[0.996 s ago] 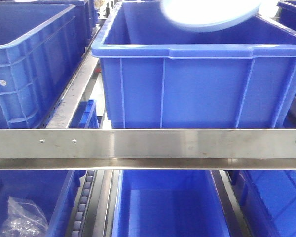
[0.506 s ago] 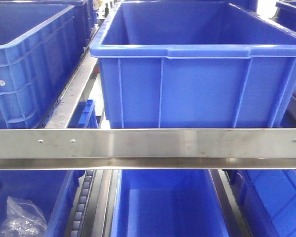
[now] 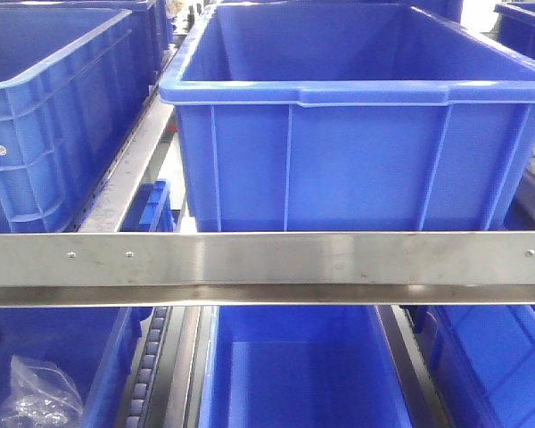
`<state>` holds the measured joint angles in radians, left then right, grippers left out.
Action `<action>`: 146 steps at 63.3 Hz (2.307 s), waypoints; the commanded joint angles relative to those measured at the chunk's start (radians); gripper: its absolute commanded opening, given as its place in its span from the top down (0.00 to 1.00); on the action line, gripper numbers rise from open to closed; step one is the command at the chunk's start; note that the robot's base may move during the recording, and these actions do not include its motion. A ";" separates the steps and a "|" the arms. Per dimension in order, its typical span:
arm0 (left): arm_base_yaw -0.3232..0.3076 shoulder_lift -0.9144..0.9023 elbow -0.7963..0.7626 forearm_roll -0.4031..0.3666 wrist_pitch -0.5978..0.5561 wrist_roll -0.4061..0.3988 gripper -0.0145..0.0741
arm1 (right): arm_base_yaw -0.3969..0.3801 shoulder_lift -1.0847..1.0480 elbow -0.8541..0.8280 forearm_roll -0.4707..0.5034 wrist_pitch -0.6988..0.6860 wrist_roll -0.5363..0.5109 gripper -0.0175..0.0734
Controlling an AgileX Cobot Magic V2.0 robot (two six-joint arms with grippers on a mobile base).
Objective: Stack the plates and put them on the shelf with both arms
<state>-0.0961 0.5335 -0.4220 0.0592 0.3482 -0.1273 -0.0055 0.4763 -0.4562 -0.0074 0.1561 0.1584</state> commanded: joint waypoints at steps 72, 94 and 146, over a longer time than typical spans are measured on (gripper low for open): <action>-0.001 0.003 -0.029 -0.005 -0.080 -0.008 0.74 | -0.076 -0.272 0.219 -0.003 -0.078 -0.008 0.75; -0.001 0.003 -0.029 -0.005 -0.080 -0.008 0.74 | -0.077 -0.506 0.487 -0.002 -0.067 -0.008 0.75; -0.001 0.003 -0.029 -0.005 -0.082 -0.008 0.74 | -0.075 -0.507 0.486 -0.002 -0.041 -0.008 0.75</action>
<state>-0.0961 0.5335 -0.4220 0.0592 0.3482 -0.1273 -0.0791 -0.0112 0.0293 -0.0074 0.1953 0.1584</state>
